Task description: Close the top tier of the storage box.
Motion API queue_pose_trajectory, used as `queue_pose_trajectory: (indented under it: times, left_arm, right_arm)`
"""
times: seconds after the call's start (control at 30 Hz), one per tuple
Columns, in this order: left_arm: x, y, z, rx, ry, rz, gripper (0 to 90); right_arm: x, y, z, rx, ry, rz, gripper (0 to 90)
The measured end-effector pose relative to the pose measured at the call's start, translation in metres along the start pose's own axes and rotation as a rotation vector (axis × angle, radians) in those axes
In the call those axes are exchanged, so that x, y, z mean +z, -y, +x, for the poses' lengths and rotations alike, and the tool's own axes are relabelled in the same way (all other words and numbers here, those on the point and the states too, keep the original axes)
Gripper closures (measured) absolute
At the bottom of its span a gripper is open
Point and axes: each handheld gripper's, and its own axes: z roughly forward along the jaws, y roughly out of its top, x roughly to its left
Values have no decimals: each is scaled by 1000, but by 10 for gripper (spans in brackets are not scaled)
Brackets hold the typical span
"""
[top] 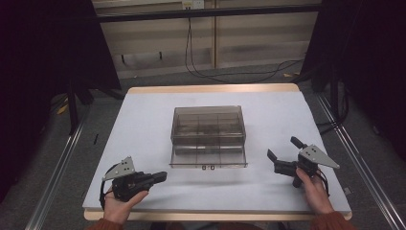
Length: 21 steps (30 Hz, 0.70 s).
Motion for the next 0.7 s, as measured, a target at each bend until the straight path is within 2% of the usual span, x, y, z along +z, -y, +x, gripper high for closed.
queue_pose_trajectory:
  times: [0.1,0.27,0.4,0.5,0.57,0.7]
  left_arm:
    - [3,-1,-3,-8,20,-7,900]
    - [9,-2,-7,1,39,6,900]
    - [13,-3,-10,17,50,18,900]
    - [16,-4,-10,12,42,27,900]
    - [18,-5,-10,9,53,30,900]
    - [25,-7,-13,26,66,40,900]
  right_arm:
    - [0,0,0,-1,0,0,0]
    - [0,0,0,-1,0,1,0]
    - [0,0,0,-1,-1,0,0]
    - [0,0,0,0,-1,0,0]
    - [0,0,0,-1,-1,1,0]
    - [0,0,0,-4,-1,2,0]
